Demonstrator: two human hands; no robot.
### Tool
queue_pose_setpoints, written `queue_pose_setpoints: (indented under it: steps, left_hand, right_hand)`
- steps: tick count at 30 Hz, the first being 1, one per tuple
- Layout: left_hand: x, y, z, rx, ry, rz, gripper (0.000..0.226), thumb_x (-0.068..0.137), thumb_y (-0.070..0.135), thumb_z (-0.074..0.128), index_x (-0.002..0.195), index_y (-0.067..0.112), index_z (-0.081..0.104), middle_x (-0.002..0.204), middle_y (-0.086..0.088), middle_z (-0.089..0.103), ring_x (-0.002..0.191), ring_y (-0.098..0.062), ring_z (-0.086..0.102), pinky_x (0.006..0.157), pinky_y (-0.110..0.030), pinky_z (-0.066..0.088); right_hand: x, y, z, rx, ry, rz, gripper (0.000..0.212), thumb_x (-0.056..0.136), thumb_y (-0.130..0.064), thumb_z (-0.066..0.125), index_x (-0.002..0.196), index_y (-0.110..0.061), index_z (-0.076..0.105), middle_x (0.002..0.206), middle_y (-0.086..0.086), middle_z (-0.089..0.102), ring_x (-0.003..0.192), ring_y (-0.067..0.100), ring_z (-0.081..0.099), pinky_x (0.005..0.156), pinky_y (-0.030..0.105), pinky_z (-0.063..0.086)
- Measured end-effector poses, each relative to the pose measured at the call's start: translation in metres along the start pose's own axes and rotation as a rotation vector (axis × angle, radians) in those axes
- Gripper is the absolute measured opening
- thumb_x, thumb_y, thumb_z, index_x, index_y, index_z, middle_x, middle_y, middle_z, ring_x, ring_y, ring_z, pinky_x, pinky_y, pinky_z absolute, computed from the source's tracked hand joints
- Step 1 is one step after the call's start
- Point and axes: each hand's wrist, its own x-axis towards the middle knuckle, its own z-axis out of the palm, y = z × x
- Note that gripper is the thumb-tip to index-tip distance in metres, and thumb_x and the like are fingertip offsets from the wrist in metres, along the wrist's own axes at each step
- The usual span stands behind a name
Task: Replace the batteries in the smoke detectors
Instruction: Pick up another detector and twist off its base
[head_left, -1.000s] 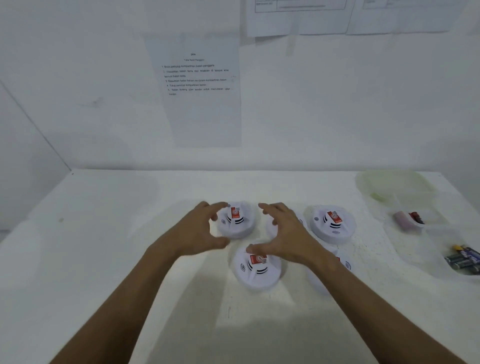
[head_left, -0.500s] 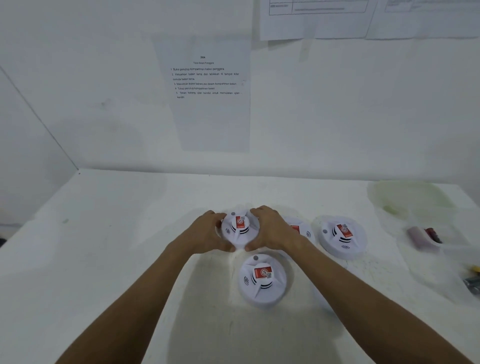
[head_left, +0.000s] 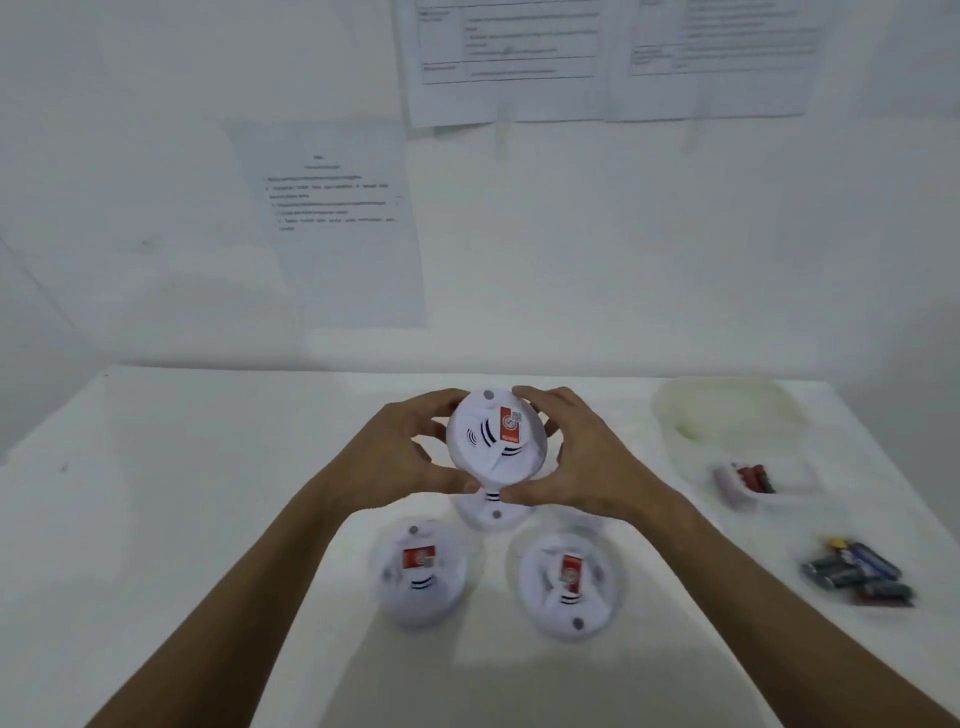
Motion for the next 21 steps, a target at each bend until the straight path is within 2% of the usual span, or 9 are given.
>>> queue_pose_setpoints:
  steps: [1, 3, 6, 9, 13, 17, 21]
  left_hand:
    - [0.004, 0.011, 0.011, -0.001, -0.008, 0.007, 0.073, 0.062, 0.026, 0.091, 0.126, 0.037, 0.057, 0.117, 0.021, 0.065, 0.104, -0.006, 0.063, 0.072, -0.022, 0.054]
    - [0.013, 0.031, 0.035, -0.013, -0.028, 0.03, 0.073, 0.062, 0.028, 0.09, 0.127, 0.037, 0.057, 0.118, 0.02, 0.065, 0.106, -0.006, 0.063, 0.075, -0.021, 0.052]
    - [0.026, 0.064, 0.071, 0.002, -0.066, 0.086, 0.072, 0.061, 0.03, 0.09, 0.125, 0.038, 0.058, 0.116, 0.021, 0.065, 0.106, -0.007, 0.062, 0.076, -0.023, 0.053]
    - [0.039, 0.096, 0.104, 0.025, -0.094, 0.12, 0.067, 0.062, 0.038, 0.089, 0.122, 0.039, 0.059, 0.111, 0.022, 0.066, 0.104, -0.005, 0.062, 0.08, -0.018, 0.052]
    - [0.056, 0.132, 0.143, 0.029, -0.087, 0.171, 0.07, 0.063, 0.04, 0.089, 0.126, 0.04, 0.056, 0.111, 0.028, 0.064, 0.104, -0.002, 0.061, 0.083, -0.024, 0.054]
    - [0.065, 0.16, 0.179, -0.016, -0.102, 0.182, 0.08, 0.063, 0.039, 0.088, 0.133, 0.041, 0.049, 0.117, 0.034, 0.059, 0.107, 0.002, 0.058, 0.083, -0.022, 0.053]
    - [0.068, 0.175, 0.207, -0.006, -0.113, 0.167, 0.084, 0.061, 0.048, 0.086, 0.135, 0.041, 0.047, 0.126, 0.033, 0.054, 0.112, 0.006, 0.053, 0.085, -0.019, 0.049]
  right_hand:
    - [-0.01, 0.005, -0.014, -0.007, -0.009, 0.01, 0.086, 0.056, -0.029, 0.093, 0.124, -0.049, 0.043, 0.113, -0.036, 0.047, 0.109, -0.003, 0.046, 0.082, 0.011, 0.043]
    - [-0.03, 0.018, -0.042, -0.039, -0.04, 0.047, 0.095, 0.057, -0.033, 0.093, 0.136, -0.041, 0.04, 0.12, -0.023, 0.044, 0.108, -0.004, 0.045, 0.083, 0.01, 0.042]
    - [-0.058, 0.036, -0.082, -0.13, -0.106, 0.093, 0.109, 0.059, -0.039, 0.091, 0.149, -0.033, 0.029, 0.126, -0.009, 0.04, 0.111, 0.007, 0.046, 0.095, 0.021, 0.047]
    - [-0.085, 0.048, -0.117, -0.218, -0.134, 0.113, 0.112, 0.061, -0.042, 0.089, 0.149, -0.037, 0.021, 0.127, -0.008, 0.039, 0.109, 0.012, 0.049, 0.093, 0.029, 0.051]
    - [-0.116, 0.074, -0.149, -0.144, -0.054, 0.112, 0.108, 0.058, -0.044, 0.089, 0.145, -0.04, 0.025, 0.124, -0.014, 0.048, 0.102, 0.007, 0.054, 0.085, 0.027, 0.054]
    - [-0.139, 0.091, -0.178, -0.005, -0.026, 0.09, 0.095, 0.06, -0.025, 0.089, 0.134, -0.039, 0.031, 0.113, -0.014, 0.054, 0.098, 0.009, 0.058, 0.073, 0.027, 0.057]
    - [-0.159, 0.11, -0.201, 0.126, -0.024, 0.093, 0.094, 0.056, -0.013, 0.085, 0.13, -0.034, 0.032, 0.116, -0.005, 0.051, 0.104, 0.019, 0.06, 0.071, 0.045, 0.058]
